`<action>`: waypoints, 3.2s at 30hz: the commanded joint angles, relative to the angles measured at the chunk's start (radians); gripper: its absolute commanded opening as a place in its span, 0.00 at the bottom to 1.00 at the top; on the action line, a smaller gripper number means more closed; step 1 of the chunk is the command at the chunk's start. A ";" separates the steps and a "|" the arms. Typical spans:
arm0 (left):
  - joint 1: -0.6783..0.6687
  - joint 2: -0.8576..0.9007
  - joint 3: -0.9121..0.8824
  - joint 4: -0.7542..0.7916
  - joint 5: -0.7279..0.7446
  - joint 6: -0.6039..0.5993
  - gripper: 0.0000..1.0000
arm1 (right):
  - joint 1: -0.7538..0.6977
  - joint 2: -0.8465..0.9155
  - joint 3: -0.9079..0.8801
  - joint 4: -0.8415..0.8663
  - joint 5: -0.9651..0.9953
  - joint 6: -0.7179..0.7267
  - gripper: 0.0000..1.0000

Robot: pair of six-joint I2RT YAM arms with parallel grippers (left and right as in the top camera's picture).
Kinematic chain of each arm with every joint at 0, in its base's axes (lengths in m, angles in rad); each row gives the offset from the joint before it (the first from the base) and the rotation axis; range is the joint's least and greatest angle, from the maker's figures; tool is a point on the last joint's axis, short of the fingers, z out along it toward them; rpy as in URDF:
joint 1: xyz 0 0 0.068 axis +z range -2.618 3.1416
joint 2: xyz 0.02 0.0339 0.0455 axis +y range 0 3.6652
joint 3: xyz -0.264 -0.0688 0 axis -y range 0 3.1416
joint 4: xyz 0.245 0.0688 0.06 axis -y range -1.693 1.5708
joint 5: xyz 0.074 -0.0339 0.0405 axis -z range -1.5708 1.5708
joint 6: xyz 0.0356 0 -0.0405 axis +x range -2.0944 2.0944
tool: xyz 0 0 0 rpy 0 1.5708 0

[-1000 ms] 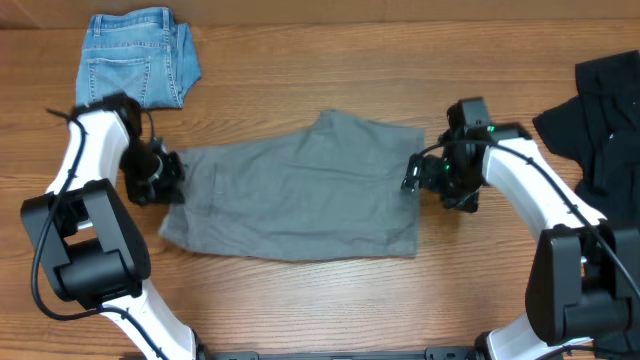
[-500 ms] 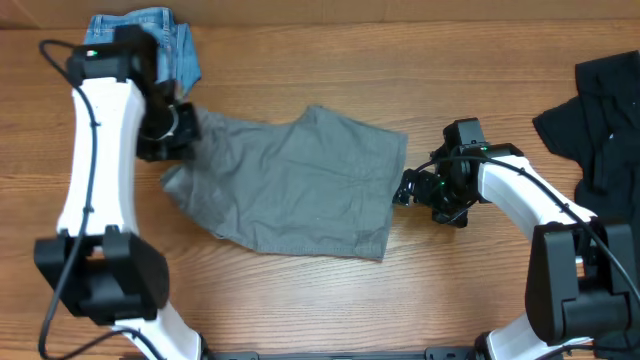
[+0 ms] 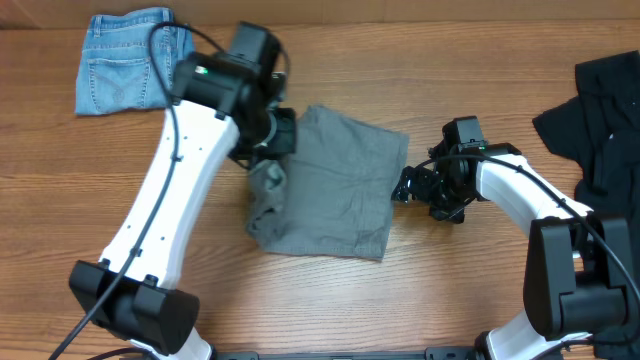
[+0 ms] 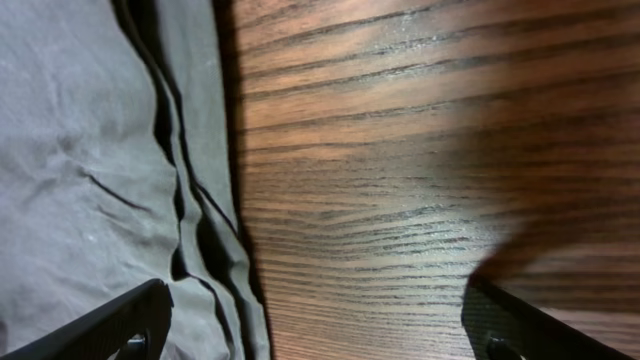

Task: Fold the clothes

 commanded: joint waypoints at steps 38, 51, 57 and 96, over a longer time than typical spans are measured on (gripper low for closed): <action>-0.341 0.203 0.012 0.270 0.117 -0.007 0.11 | 0.005 0.102 -0.007 0.040 0.028 -0.014 0.48; -0.370 0.254 0.012 0.306 0.122 0.034 0.14 | -0.035 0.102 0.088 -0.095 0.061 -0.023 0.60; -0.372 0.254 0.012 0.309 0.148 0.049 0.47 | -0.121 0.102 0.259 -0.286 0.061 -0.026 0.67; -0.187 0.254 -0.533 0.431 0.143 0.008 0.04 | -0.151 0.340 0.393 -0.243 0.078 -0.045 0.04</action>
